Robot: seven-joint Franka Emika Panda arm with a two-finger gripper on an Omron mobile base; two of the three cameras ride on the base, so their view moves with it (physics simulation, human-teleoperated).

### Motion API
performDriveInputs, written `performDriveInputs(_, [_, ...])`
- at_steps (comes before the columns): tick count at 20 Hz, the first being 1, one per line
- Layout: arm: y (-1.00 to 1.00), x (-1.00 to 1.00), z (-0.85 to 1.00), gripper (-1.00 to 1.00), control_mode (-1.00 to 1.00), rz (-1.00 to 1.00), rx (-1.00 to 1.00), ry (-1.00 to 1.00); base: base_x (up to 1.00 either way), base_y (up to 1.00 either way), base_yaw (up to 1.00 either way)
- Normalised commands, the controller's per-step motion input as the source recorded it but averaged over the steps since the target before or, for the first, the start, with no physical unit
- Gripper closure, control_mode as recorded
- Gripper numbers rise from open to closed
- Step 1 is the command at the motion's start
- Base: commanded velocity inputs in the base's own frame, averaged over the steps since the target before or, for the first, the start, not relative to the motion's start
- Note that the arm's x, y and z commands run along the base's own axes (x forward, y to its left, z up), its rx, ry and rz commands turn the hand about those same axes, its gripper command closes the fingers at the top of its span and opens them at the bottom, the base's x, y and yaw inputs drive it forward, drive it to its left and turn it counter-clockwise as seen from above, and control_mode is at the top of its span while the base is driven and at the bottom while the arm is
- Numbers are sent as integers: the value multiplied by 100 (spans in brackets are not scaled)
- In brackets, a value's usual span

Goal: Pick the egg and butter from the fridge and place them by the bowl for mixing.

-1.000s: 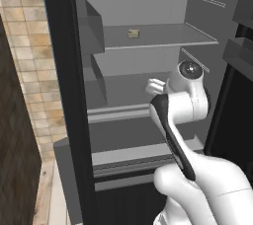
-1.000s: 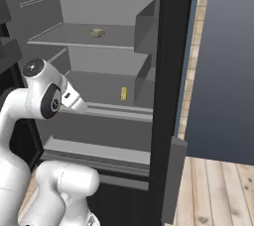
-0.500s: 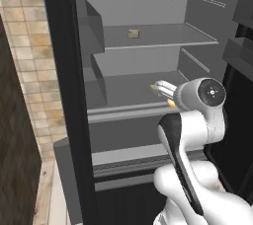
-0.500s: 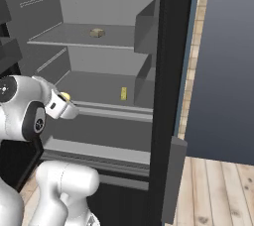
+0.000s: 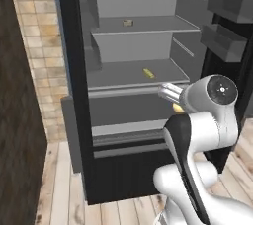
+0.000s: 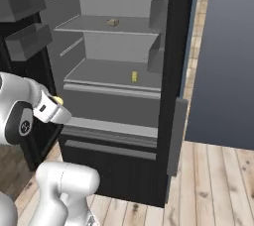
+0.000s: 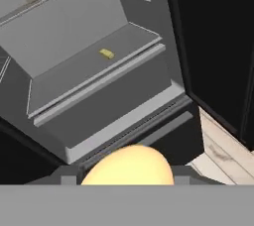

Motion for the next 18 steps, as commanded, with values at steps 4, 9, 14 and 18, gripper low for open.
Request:
performDriveInputs(4, [0, 0, 0, 100, 100, 0, 0, 0, -100, -3, 50])
performDriveInputs(9, [0, 0, 0, 100, 100, 0, 0, 0, -54, -4, 85])
performDriveInputs(14, [0, 0, 0, 100, 100, 0, 0, 0, -5, 0, 99])
performDriveInputs(18, [0, 0, 0, 100, 100, 0, 0, 0, 0, 0, 100])
